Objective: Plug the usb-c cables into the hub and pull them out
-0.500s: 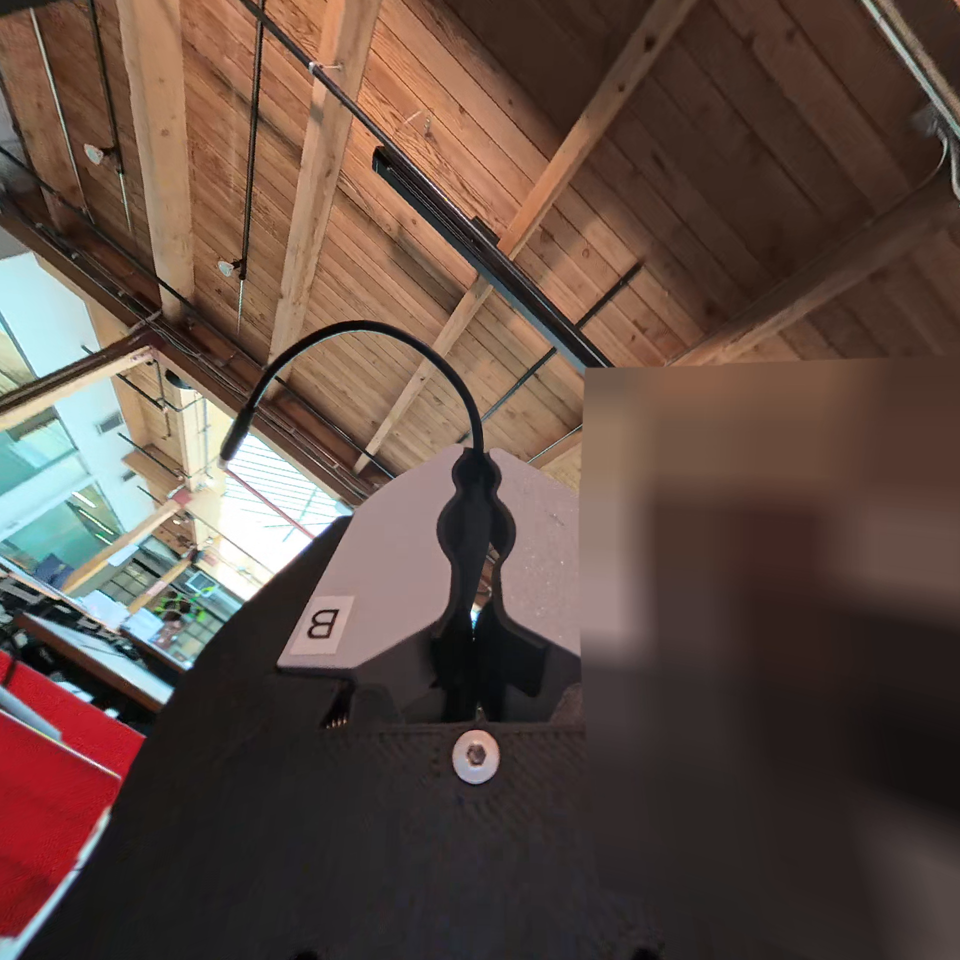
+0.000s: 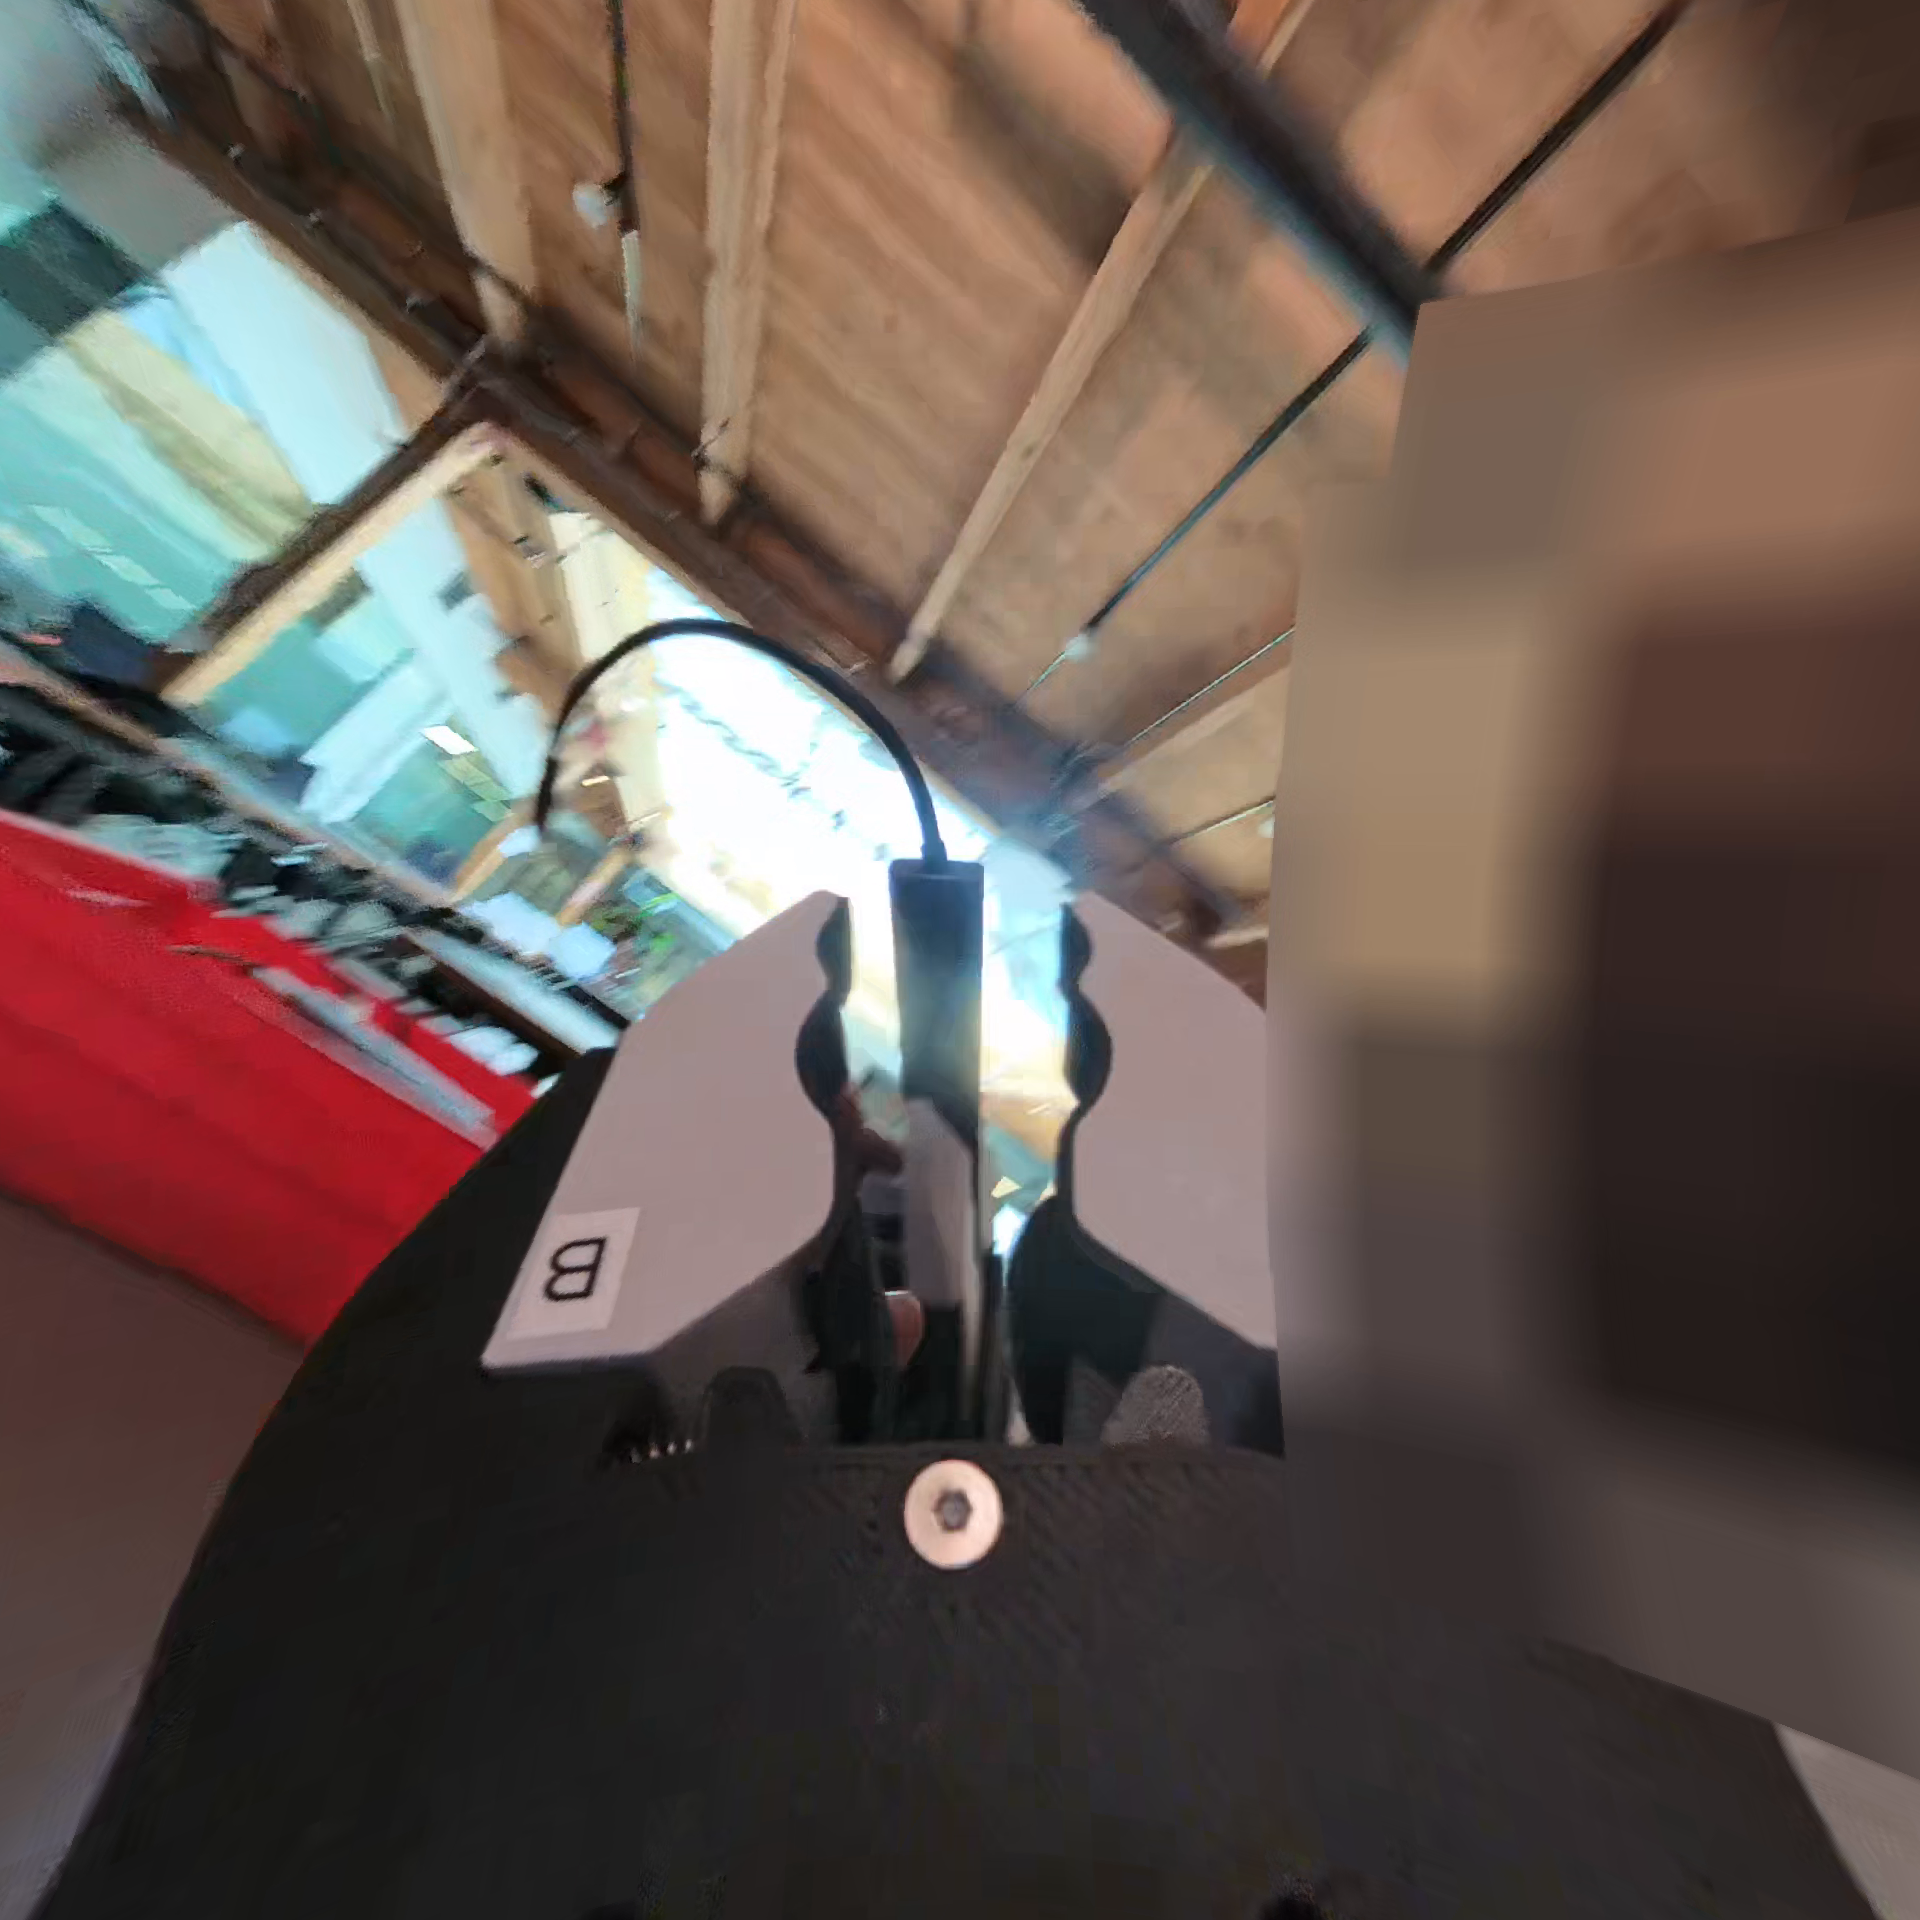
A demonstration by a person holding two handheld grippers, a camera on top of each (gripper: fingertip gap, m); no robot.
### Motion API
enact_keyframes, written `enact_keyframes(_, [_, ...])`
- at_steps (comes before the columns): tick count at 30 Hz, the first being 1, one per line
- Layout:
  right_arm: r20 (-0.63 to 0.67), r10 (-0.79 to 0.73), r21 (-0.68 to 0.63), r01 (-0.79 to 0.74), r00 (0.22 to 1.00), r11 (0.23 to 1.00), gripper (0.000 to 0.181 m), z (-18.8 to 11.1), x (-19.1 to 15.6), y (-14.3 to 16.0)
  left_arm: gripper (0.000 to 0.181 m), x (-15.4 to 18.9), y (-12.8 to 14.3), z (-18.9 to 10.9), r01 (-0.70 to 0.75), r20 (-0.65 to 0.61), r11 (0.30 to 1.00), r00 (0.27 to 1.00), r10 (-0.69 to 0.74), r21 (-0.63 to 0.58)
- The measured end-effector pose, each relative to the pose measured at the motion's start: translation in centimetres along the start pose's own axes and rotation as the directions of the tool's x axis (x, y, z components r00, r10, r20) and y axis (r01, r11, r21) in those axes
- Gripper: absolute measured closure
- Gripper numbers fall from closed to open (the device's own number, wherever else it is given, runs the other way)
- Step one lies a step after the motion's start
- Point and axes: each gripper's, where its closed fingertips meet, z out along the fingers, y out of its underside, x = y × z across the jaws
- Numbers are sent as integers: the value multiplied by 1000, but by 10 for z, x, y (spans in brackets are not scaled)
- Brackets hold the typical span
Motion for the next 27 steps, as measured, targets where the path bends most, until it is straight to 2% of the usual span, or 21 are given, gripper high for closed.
enact_keyframes(1, [18,-1,-30,1,1000,1000,173,-2,5,7,130,-5,-4,-6,-85,86,995,992,89,-46])
enact_keyframes(2, [58,-14,-66,18,998,998,173,-4,6,15,119,-10,-12,-15,-188,186,979,962,200,-84])
enact_keyframes(3, [125,-41,-108,55,991,993,173,-7,3,25,112,-13,-24,-27,-313,284,943,899,333,-116])
enact_keyframes(5, [335,-94,-190,165,938,968,173,-20,-18,49,103,-6,-56,-52,-563,440,806,687,578,-181])
enact_keyframes(6, [460,-82,-231,209,884,950,173,-31,-33,63,102,2,-72,-64,-656,488,723,569,662,-217])
enact_keyframes(7, [557,-38,-275,227,830,934,173,-43,-47,75,103,13,-84,-73,-716,510,653,477,716,-247])
enact_keyframes(8, [611,26,-324,220,791,920,172,-52,-57,85,103,24,-93,-79,-742,513,614,429,744,-270])
enact_keyframes(10, [654,136,-409,197,744,891,172,-64,-70,102,103,43,-106,-92,-734,523,626,437,732,-263])
enact_keyframes(12, [678,175,-447,212,714,869,173,-71,-79,113,110,63,-117,-104,-744,515,629,456,726,-227])
enact_keyframes(13, [695,189,-458,226,694,860,172,-75,-84,116,111,71,-123,-111,-755,522,618,444,729,-221])
enact_keyframes(16, [730,290,-511,212,619,833,162,-86,-99,118,112,77,-137,-134,-773,570,557,320,757,-305])
enact_keyframes(19, [708,387,-536,92,591,839,137,-84,-102,104,111,71,-141,-154,-727,593,547,240,768,-415])
enact_keyframes(21, [679,467,-536,-52,567,842,128,-79,-97,87,111,65,-138,-162,-675,582,561,234,779,-479])
enact_keyframes(24, [641,578,-549,-225,505,805,118,-78,-82,67,115,47,-126,-180,-542,569,592,235,788,-596])
enact_keyframes(27, [619,585,-491,-323,524,809,114,-74,-59,53,126,27,-118,-207,-377,567,583,166,807,-719])
